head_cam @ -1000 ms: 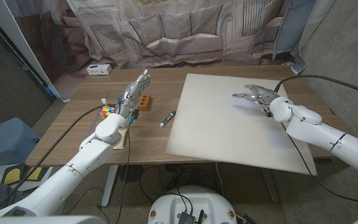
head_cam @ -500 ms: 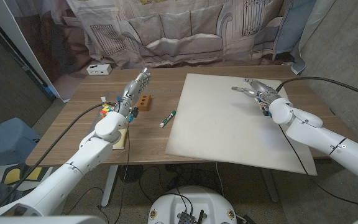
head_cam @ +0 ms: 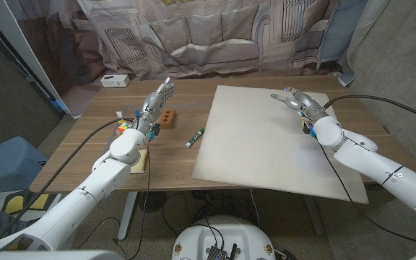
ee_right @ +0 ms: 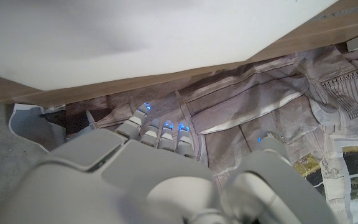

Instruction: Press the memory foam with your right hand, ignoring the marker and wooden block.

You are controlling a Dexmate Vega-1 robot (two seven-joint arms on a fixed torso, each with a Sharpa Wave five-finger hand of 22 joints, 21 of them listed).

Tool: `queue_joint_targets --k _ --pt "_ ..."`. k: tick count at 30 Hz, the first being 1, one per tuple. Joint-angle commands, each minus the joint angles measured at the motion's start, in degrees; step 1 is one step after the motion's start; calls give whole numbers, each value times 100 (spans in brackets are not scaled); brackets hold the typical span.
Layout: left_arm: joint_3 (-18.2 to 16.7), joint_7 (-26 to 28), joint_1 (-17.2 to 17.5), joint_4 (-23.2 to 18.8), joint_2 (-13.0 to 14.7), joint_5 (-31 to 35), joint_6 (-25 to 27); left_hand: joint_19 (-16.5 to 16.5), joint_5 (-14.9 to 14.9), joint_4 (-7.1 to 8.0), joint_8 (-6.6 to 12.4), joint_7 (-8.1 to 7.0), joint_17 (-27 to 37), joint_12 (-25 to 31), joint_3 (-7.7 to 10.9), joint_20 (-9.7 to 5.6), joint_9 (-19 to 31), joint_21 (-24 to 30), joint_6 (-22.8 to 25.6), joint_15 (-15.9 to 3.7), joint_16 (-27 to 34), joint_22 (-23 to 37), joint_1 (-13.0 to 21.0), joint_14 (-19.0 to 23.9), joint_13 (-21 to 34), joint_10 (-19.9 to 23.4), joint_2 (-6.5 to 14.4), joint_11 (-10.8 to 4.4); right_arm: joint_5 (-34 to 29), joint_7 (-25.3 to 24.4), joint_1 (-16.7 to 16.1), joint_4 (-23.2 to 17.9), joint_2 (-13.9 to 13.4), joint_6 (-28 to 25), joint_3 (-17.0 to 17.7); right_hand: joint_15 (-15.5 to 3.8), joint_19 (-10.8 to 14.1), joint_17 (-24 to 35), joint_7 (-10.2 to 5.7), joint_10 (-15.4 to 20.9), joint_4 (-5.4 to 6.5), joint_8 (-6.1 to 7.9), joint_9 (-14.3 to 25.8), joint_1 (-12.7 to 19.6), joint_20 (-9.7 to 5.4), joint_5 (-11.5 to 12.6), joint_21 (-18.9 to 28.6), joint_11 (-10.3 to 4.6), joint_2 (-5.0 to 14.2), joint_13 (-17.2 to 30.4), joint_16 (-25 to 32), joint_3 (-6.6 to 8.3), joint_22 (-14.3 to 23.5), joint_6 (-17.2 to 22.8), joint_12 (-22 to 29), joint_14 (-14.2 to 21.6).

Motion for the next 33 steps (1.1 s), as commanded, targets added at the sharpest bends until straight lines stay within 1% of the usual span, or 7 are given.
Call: queue_joint_targets --k 1,5,9,23,25,27,33 --pt "8 -40 -68 25 38 -51 137 -3 -1 -42 -15 20 16 -2 11 -19 30 15 27 -5 -3 27 5 23 15 32 72 -20 530 -262 -119 246 253 711 221 16 111 -2 11 56 -31 40 9 67 6 -1 58 34 -1 24 55 19 12 61 20 67" --pt "7 3 -53 -4 29 -66 179 -1 0 -44 -15 19 16 -4 11 -19 30 16 28 -9 -2 27 5 25 16 29 73 -26 661 -293 -125 352 332 975 264 25 134 -4 34 154 -36 47 8 75 -47 -4 59 60 -9 24 63 18 11 106 51 102" --pt "17 2 -81 48 -4 -79 166 7 0 -47 -13 8 15 1 11 -15 30 20 34 -9 3 26 5 38 16 44 75 -20 941 -216 -84 666 519 1505 302 40 172 -4 59 222 -38 73 7 79 -84 -8 64 76 -13 25 77 17 9 201 69 150" --pt "70 -98 -44 -90 133 -128 382 16 0 -56 -17 2 15 1 7 7 31 25 31 -6 2 26 2 40 16 52 77 -34 1489 250 -54 877 516 1919 371 45 248 -5 63 390 -42 76 4 103 -74 -14 72 113 -1 24 93 26 5 284 109 228" --pt "88 -141 -64 -114 160 -127 416 15 -1 -59 -19 0 16 -6 5 75 31 25 27 -11 1 26 0 37 17 35 77 -36 1635 337 -77 939 538 2030 404 52 248 -3 69 382 -36 74 4 96 -79 -16 69 116 2 24 90 25 5 288 103 221" --pt "90 -143 -65 -135 170 -117 414 12 -1 -63 -34 -10 16 -23 2 110 31 25 -13 -7 -3 26 -3 28 17 -6 77 -16 1833 406 -111 1065 627 2226 450 46 246 -2 72 377 -35 76 3 95 -79 -17 67 119 3 24 87 25 5 299 99 216" --pt "23 -37 -10 -223 207 -48 350 85 -2 -71 -36 15 16 -33 -4 44 31 52 -25 54 0 26 -8 35 17 -28 76 48 2353 698 -130 1416 858 2759 540 55 243 1 67 342 -28 90 1 90 -87 -23 58 135 11 23 77 25 5 368 75 200"
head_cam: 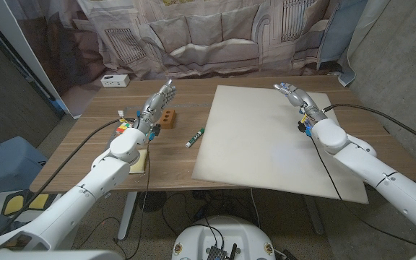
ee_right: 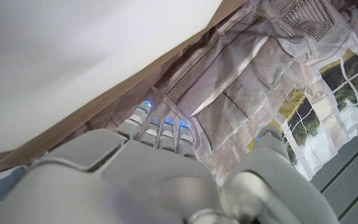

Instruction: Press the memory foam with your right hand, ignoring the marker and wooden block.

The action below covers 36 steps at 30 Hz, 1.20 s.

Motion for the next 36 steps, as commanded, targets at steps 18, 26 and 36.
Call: queue_joint_targets --k 18,26,36 --pt "15 -239 -139 332 -285 -120 -597 132 -4 -48 -4 35 16 6 -16 -53 30 66 -14 18 4 24 4 26 16 29 39 -11 2334 1610 7 1233 842 1964 267 23 89 16 -36 -17 3 22 -5 -11 -2 -38 9 21 -41 21 16 -24 3 72 -37 26" --pt "114 -101 -236 418 -338 -2 -413 339 -7 -74 38 39 12 66 -33 -224 29 121 113 -44 67 20 -12 239 10 209 35 -52 2531 1723 37 1453 923 1969 278 16 154 12 38 -37 -1 120 5 -7 -20 -37 10 61 -65 18 2 -38 2 431 -71 40" --pt "163 34 -292 415 -463 40 -409 320 -8 -87 17 33 11 39 -48 -194 29 92 95 -57 27 18 -24 190 7 174 23 -70 2696 1941 132 1799 1060 2131 277 23 320 11 31 -39 -5 -29 14 7 -48 -38 41 82 -75 18 -13 -40 1 142 -90 44"
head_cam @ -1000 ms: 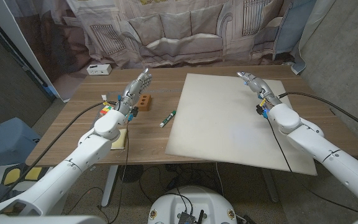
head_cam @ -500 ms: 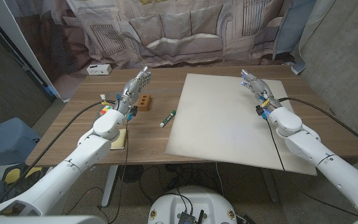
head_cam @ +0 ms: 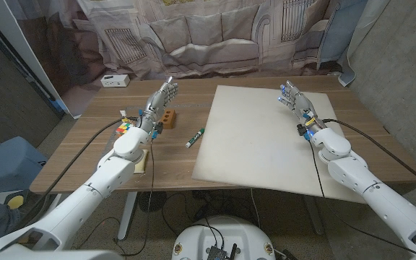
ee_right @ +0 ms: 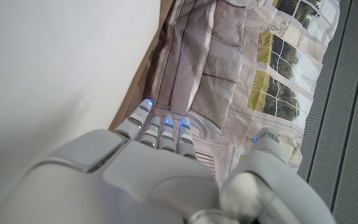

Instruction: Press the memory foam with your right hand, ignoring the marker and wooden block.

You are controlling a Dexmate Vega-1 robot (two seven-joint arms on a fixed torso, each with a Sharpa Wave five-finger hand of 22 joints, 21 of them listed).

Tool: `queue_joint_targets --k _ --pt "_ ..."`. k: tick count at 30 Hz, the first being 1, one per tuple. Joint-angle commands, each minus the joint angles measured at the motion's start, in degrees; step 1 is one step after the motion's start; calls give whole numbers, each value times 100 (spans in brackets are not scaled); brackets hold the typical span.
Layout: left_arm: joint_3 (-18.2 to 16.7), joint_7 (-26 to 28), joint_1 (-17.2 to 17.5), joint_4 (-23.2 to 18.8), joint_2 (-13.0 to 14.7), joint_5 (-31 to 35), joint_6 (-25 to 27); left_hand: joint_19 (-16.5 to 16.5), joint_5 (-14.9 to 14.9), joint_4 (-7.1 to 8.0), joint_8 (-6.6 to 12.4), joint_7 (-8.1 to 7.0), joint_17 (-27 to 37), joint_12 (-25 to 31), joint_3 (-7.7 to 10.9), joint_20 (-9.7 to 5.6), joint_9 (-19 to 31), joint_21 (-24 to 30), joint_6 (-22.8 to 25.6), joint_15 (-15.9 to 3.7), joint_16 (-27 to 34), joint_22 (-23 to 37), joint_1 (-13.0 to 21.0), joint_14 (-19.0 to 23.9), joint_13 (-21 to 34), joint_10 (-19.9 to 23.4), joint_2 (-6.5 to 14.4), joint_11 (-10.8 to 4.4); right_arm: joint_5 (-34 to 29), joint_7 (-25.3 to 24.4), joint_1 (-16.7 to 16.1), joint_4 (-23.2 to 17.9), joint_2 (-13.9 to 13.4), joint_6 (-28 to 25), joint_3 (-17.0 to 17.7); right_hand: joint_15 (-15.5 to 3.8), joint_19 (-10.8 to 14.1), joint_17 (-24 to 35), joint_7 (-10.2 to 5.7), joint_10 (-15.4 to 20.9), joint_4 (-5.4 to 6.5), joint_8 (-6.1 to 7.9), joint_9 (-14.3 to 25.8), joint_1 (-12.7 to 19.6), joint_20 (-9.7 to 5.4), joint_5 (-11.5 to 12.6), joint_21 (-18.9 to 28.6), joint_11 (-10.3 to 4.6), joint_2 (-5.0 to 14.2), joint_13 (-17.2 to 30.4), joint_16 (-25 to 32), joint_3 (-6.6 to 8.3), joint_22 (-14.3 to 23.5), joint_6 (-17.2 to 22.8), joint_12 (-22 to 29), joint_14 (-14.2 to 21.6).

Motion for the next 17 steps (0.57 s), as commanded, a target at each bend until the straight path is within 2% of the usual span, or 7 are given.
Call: queue_joint_targets --k 1,5,17 --pt "64 216 -70 23 -145 89 7 39 -8 -27 20 -16 11 17 16 36 29 24 3 -33 -7 18 -26 27 6 13 23 -19 306 361 144 585 258 299 -7 25 74 13 -12 -53 -4 -17 14 30 -7 -4 38 72 -50 18 -15 -40 0 -41 -22 44" --pt "62 230 -45 -1 -171 79 -34 160 -8 -38 52 -52 9 56 7 -8 28 53 115 -91 23 16 -35 152 4 141 19 -90 334 365 147 635 309 317 -21 32 76 14 -10 -88 -4 -28 13 35 -7 -4 32 93 -45 18 -23 -37 0 -59 -38 27" --pt "8 288 85 -64 -152 59 -91 79 -7 -47 33 -6 9 21 0 39 28 3 104 -65 -21 16 -45 83 3 84 22 -44 276 319 151 493 166 64 -72 67 78 17 2 -82 -2 -19 12 35 24 -6 19 141 -45 19 -27 -38 0 -10 -38 27"
